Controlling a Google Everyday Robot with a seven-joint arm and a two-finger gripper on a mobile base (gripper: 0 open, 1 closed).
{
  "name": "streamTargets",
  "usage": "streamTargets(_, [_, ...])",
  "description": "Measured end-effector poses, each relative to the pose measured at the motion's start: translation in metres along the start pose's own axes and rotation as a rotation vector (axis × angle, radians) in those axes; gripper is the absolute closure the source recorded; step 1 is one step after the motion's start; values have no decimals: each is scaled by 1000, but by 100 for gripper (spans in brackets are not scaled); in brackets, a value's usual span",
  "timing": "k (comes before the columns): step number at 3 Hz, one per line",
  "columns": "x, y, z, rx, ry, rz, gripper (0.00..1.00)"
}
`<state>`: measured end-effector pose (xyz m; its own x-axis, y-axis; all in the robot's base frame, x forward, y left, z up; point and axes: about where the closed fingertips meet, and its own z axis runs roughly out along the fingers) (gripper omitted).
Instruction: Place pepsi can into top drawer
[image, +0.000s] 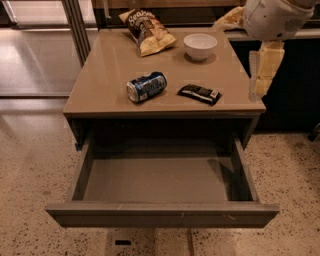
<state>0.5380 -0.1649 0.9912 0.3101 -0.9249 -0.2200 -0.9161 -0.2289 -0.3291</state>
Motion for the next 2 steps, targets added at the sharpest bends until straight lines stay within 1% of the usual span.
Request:
streamTargets(1, [-12, -45, 30, -8, -147, -170, 0])
streamTargets(2, [-30, -84, 60, 8, -304, -246, 0])
